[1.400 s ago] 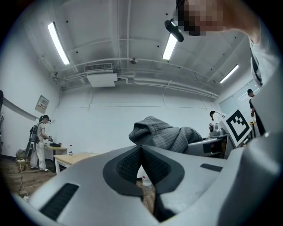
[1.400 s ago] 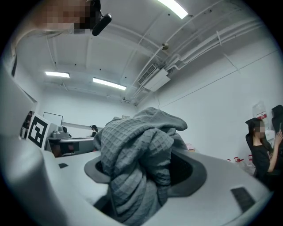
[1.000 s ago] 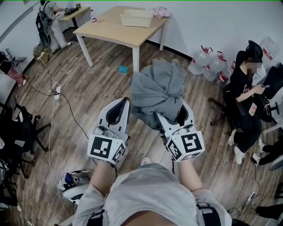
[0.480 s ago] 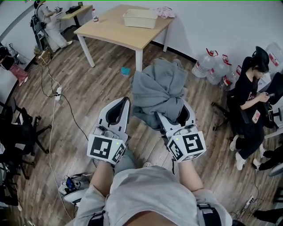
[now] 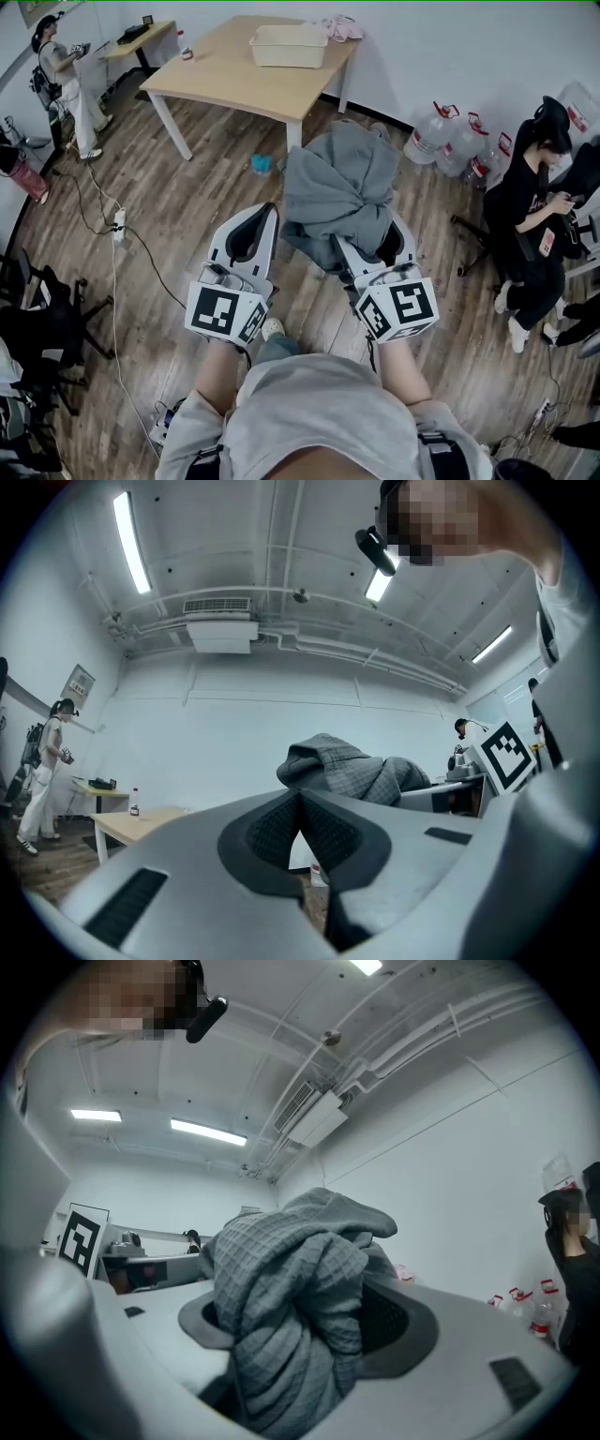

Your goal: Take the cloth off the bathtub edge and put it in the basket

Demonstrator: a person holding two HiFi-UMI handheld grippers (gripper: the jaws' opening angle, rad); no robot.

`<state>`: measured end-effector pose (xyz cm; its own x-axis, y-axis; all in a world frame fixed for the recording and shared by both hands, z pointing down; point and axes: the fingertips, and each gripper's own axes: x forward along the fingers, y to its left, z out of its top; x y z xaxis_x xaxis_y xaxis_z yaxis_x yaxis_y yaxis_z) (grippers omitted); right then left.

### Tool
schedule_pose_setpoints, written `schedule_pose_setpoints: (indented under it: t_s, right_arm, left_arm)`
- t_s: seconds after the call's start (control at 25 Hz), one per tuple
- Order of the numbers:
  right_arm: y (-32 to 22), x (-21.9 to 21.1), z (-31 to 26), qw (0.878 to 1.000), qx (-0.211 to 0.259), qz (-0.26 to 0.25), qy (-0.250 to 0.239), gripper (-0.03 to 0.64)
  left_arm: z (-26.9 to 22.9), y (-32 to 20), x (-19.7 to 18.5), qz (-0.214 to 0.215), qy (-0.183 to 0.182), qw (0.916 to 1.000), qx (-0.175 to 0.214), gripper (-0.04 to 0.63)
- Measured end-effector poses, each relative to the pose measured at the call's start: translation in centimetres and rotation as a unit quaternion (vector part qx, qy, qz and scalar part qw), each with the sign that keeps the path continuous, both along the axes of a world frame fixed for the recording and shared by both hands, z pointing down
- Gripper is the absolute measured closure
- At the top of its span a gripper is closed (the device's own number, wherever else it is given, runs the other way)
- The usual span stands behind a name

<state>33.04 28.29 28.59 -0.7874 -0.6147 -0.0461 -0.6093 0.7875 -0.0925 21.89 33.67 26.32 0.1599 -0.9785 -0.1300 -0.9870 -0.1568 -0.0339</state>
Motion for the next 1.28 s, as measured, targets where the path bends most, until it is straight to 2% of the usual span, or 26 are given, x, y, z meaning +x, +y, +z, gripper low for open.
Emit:
schedule_pose_setpoints:
  t_s: [0.32,0.72,1.04,1.28]
  right_arm:
    - [-3.3,-5.5,0.2,0.999,-0.004,0.032,0.004,0.293]
    - [-5.3,-11.9,1.0,0.998,-0.011,0.066,0.004,0.293]
    - [-7.3,-13.7,1.4,0.996,-0.015,0.083,0.007,0.293]
    - [-10.9,-14.8,1.9,0.996,-0.021,0.082,0.003,0.292]
  left_arm:
    - [-0.2,-3.9,-5.7,0.026,-0.003,0.9997,0.002,0.598]
    - [0.7,-6.4,-12.6,0.049,-0.012,0.9987,-0.004,0.598]
    - [1.7,-8.9,-15.1,0.055,-0.002,0.9985,-0.009,0.599]
    - [1.7,-12.1,-16.5,0.05,-0.001,0.9987,-0.006,0.598]
